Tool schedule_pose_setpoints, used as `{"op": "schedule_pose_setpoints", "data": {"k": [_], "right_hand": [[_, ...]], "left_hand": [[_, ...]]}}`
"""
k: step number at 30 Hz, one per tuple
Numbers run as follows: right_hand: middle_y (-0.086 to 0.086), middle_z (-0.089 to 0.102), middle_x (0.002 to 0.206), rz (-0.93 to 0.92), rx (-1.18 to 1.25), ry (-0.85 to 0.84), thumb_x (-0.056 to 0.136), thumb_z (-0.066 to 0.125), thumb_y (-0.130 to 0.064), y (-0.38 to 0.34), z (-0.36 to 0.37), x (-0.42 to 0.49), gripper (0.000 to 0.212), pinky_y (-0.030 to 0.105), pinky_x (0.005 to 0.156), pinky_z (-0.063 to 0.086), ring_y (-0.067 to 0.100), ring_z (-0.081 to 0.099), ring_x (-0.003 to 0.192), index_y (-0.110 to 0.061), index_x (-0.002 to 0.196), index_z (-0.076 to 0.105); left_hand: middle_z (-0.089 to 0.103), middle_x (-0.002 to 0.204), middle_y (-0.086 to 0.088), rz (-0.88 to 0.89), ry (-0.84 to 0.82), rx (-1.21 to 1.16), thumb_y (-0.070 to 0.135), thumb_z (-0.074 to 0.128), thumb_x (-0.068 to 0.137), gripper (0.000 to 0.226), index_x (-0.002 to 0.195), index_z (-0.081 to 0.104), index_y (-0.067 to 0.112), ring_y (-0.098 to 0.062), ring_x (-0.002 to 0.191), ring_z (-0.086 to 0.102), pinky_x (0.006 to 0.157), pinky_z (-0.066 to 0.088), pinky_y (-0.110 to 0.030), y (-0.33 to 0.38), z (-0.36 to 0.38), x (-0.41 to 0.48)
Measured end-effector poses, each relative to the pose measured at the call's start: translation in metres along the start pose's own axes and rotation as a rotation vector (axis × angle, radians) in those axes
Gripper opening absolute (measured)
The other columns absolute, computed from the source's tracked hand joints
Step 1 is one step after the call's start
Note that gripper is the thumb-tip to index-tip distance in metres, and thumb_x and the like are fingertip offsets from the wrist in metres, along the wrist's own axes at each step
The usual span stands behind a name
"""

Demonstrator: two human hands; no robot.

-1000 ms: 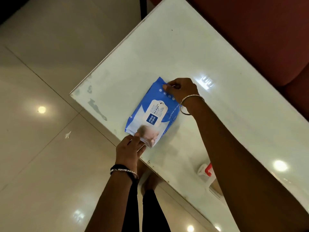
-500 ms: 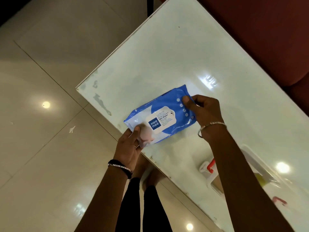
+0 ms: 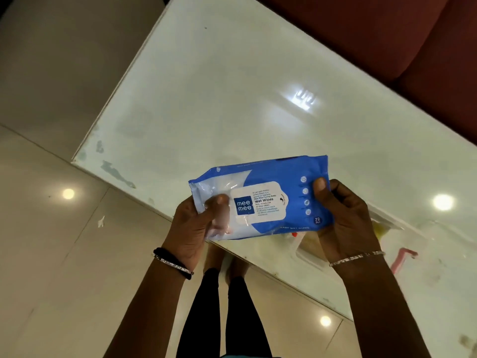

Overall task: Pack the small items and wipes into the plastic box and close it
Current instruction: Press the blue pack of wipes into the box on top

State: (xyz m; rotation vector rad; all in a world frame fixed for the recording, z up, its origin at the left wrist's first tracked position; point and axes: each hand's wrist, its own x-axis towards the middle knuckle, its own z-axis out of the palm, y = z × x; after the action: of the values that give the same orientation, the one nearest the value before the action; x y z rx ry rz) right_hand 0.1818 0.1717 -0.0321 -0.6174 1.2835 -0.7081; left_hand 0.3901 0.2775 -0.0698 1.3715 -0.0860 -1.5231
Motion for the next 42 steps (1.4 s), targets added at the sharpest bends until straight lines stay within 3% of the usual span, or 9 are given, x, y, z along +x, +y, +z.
{"op": "schedule_pose_setpoints", "data": {"k": [3,6,8,13,21,32,35,37,42], "right_hand": [[0.03,0.059,0.127,0.047,0.118,0.097,0.089,0.057,-0.028,-0.005,-0.029,-0.013,0.045,0.059,0.1,0.04,0.043,0.059,0.116,0.004,0.12,0.06],[0.019,0.068,0.096,-0.06,0.078,0.204,0.087,0.059,-0.026,-0.005,-0.051,-0.024,0.024,0.042,0.079,0.051,0.031,0.067,0.088,-0.004,0.093,0.065],[0.006,0.072,0.081,-0.15,0.031,0.296,0.085,0.06,-0.027,-0.005,-0.064,-0.032,0.018,0.031,0.065,0.055,0.021,0.069,0.074,-0.009,0.084,0.063],[-0.009,0.064,0.052,-0.291,-0.176,0.616,0.096,0.06,-0.021,0.006,-0.096,-0.046,0.017,0.033,0.056,0.047,0.021,0.058,0.057,-0.02,0.079,0.058],[-0.015,0.058,0.064,-0.265,-0.605,0.963,0.1,0.053,-0.019,0.039,-0.147,-0.054,0.015,0.024,0.054,0.033,0.004,0.053,0.055,-0.004,0.097,0.055],[-0.012,0.04,0.056,0.002,-0.794,1.056,0.1,0.045,-0.016,0.063,-0.146,-0.023,0.012,0.03,0.058,0.031,0.024,0.045,0.058,-0.008,0.107,0.05],[0.002,0.056,0.075,0.079,-0.844,0.991,0.1,0.041,-0.018,0.064,-0.141,-0.02,0.016,0.029,0.058,0.031,0.027,0.052,0.065,-0.008,0.112,0.046],[0.01,0.066,0.095,0.097,-0.877,0.948,0.098,0.047,-0.023,0.063,-0.137,-0.023,0.029,0.031,0.063,0.039,0.032,0.065,0.076,-0.007,0.122,0.045],[0.018,0.051,0.142,0.091,-1.099,0.864,0.087,0.073,-0.02,0.061,-0.121,-0.032,0.075,0.044,0.094,0.052,0.036,0.057,0.123,-0.007,0.149,0.033]], "left_hand": [[0.076,0.096,-0.005,0.006,-0.079,0.1,0.043,0.082,0.063,0.047,0.104,0.07,0.022,-0.02,0.086,0.074,0.059,0.058,-0.032,0.007,0.022,0.001],[0.076,0.097,-0.005,0.022,-0.114,0.247,0.053,0.078,0.064,0.059,0.108,0.066,0.016,-0.022,0.094,0.073,0.063,0.059,-0.034,0.011,0.046,0.003],[0.076,0.086,0.0,0.015,-0.132,0.32,0.036,0.072,0.076,0.036,0.104,0.065,0.013,-0.02,0.085,0.073,0.058,0.059,-0.03,0.01,0.062,0.005],[0.074,0.072,0.007,-0.017,-0.237,0.337,0.02,0.065,0.077,0.026,0.1,0.067,0.009,-0.009,0.06,0.07,0.052,0.06,-0.033,-0.002,0.107,-0.003],[0.074,0.087,-0.021,0.023,-0.056,0.601,0.007,0.059,0.093,0.011,0.093,0.068,0.013,-0.038,0.081,0.073,0.073,0.06,-0.048,-0.037,0.14,-0.005],[0.074,0.087,0.007,0.456,-0.064,1.106,0.011,0.057,0.092,0.012,0.095,0.067,0.017,-0.009,0.079,0.072,0.072,0.058,-0.025,-0.056,0.172,-0.013],[0.073,0.097,0.004,0.49,-0.223,1.224,0.017,0.056,0.093,0.013,0.101,0.066,0.019,-0.012,0.089,0.07,0.077,0.058,-0.032,-0.067,0.178,-0.019],[0.063,0.128,0.001,0.448,-0.358,1.435,0.024,0.055,0.095,0.026,0.121,0.058,0.023,-0.016,0.118,0.059,0.095,0.053,-0.031,-0.079,0.181,-0.018],[-0.007,0.164,0.002,0.287,-0.518,1.908,0.036,0.05,0.097,0.067,0.152,0.011,0.036,-0.023,0.152,-0.001,0.12,0.017,-0.039,-0.107,0.178,-0.009]]}}
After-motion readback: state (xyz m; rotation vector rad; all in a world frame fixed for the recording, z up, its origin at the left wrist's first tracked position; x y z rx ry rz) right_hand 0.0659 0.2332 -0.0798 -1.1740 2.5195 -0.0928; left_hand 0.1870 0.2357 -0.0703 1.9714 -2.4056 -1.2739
